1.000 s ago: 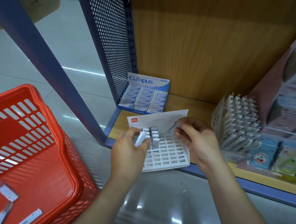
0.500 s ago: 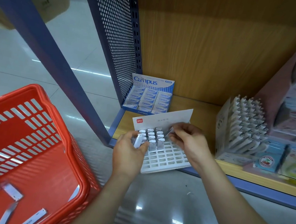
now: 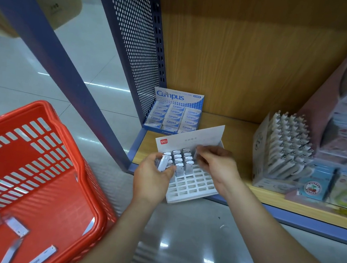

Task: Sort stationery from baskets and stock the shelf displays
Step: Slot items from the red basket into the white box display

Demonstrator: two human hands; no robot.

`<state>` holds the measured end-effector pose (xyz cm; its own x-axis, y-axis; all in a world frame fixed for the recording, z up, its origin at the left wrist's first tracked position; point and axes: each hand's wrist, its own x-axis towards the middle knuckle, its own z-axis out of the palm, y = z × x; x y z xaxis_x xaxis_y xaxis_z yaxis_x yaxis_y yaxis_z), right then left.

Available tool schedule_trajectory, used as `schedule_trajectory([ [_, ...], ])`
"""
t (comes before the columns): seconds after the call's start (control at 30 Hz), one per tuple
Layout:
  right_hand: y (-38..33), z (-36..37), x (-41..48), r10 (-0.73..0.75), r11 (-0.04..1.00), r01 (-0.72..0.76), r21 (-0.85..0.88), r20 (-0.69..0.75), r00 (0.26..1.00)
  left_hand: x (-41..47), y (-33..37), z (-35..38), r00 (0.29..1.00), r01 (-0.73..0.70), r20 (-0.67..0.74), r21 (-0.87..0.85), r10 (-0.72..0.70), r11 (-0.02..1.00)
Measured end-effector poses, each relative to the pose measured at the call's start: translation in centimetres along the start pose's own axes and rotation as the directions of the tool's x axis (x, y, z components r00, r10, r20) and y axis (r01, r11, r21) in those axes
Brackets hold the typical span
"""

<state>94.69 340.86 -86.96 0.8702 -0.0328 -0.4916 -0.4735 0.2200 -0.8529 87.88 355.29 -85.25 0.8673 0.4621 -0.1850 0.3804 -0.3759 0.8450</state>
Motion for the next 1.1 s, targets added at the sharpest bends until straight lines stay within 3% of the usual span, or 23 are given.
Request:
schedule_trajectory([
  [0.37,0.5,0.6,0.3,-0.069,0.966,0.060,-0.252,-0.028,0.997,0.0,0.2,-0.4,0.998,-0.066,0.029,0.113,0.063,0.991],
  [0.57,0.2,0.4,-0.8,-0.014,0.980,0.018,-0.200,0.020,1.000,0.0,0.2,-0.4,0.995,-0.095,0.049,0.167,0.088,0.981],
  [0.73,-0.4,-0.4,-3.1,-0.024,0.996,0.018,-0.088,-0.064,0.998,-1.1,1.5,-0.8,0.996,-0.080,-0.048,0.035,0.081,0.996],
  [0.9,-1.1,-0.9,-7.1,-0.068,0.969,0.126,-0.210,0.266,0.962,-2.8,2.2,0.4,0.981,-0.140,0.138,-0.008,0.140,0.990],
  [1.1,-1.7,-1.0,-7.8,-0.172,0.946,0.250,-0.208,0.333,0.927,-3.2,2.7,0.5,0.926,-0.257,0.289,0.013,0.243,0.966],
])
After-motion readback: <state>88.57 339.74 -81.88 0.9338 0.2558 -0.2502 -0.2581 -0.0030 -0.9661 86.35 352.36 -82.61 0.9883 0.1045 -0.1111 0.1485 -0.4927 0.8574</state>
